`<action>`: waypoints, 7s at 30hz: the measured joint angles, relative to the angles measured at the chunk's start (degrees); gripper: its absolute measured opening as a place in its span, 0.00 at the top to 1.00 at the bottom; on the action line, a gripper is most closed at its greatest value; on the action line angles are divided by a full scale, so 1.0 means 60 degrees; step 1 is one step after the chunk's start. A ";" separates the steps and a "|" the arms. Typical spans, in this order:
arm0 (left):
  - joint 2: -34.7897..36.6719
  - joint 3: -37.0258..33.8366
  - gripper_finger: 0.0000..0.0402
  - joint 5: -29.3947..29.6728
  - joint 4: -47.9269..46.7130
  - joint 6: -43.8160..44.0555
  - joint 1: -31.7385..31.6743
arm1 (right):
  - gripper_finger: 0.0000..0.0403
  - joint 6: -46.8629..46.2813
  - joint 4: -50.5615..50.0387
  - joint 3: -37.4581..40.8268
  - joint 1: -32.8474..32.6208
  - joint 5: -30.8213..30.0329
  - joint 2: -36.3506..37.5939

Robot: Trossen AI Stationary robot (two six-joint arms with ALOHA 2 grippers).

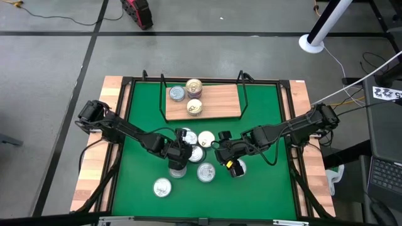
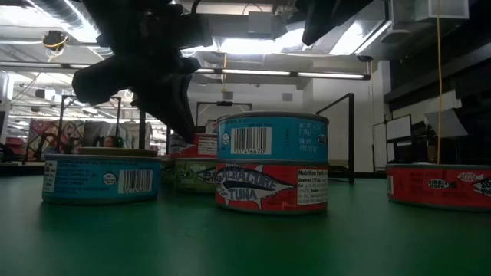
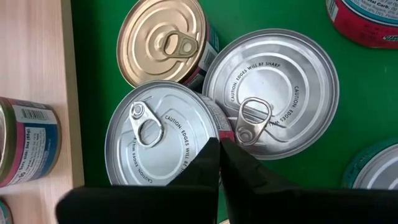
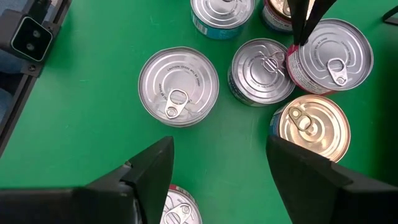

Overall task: Stack canned seafood by type on shelf
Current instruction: Put the red tuna can on the shelf, then stack the blue-pink tuna can on top of the blue-pink tuna can on the shelf

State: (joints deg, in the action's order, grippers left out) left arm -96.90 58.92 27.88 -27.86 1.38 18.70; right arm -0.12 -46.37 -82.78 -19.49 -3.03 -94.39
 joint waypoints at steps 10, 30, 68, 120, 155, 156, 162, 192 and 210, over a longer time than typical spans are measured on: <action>0.0000 0.0000 1.00 0.0227 0.0003 0.0323 0.0004 | 0.37 0.0000 0.0000 0.0000 0.0000 0.0000 0.0000; 0.0870 -0.0004 1.00 0.0883 -0.0337 0.0198 -0.0210 | 0.37 0.0000 0.0001 0.0004 0.0000 0.0000 0.0000; 0.1169 -0.0004 1.00 0.0247 -0.1766 -0.0341 -0.3711 | 0.37 0.0069 0.0040 0.0004 0.0000 0.0000 0.0000; 0.1284 -0.0002 0.82 -0.1371 0.1287 -0.2282 -0.1304 | 0.37 0.1324 0.3022 0.3831 0.0004 -0.3314 -0.0004; -0.0612 0.0004 0.82 -0.1886 0.2498 -0.5496 -0.1919 | 0.37 0.2852 0.4902 0.3904 0.0004 -0.3313 -0.0819; -0.0612 0.0004 0.82 -0.1887 0.2456 -0.5501 -0.1916 | 0.37 0.2852 0.4947 0.3898 0.0004 -0.3299 -0.0836; -0.0612 0.0004 0.82 -0.1941 0.2463 -0.5797 -0.1913 | 0.37 0.2853 0.4933 0.3901 0.0004 -0.3311 -0.0867; -0.1173 0.0007 0.82 -0.2166 0.2906 -0.6567 -0.1940 | 0.37 0.2849 0.5033 0.3901 0.0000 -0.3315 -0.0860; -0.1144 -0.0007 0.99 -0.2213 0.3275 -0.5513 -0.1960 | 0.37 0.2844 0.5005 0.3901 0.0000 -0.3712 -0.0856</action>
State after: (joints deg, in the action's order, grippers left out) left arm -103.77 58.87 14.60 -8.21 -31.70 6.94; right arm 16.95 -16.34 -59.37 -19.49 -25.30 -99.53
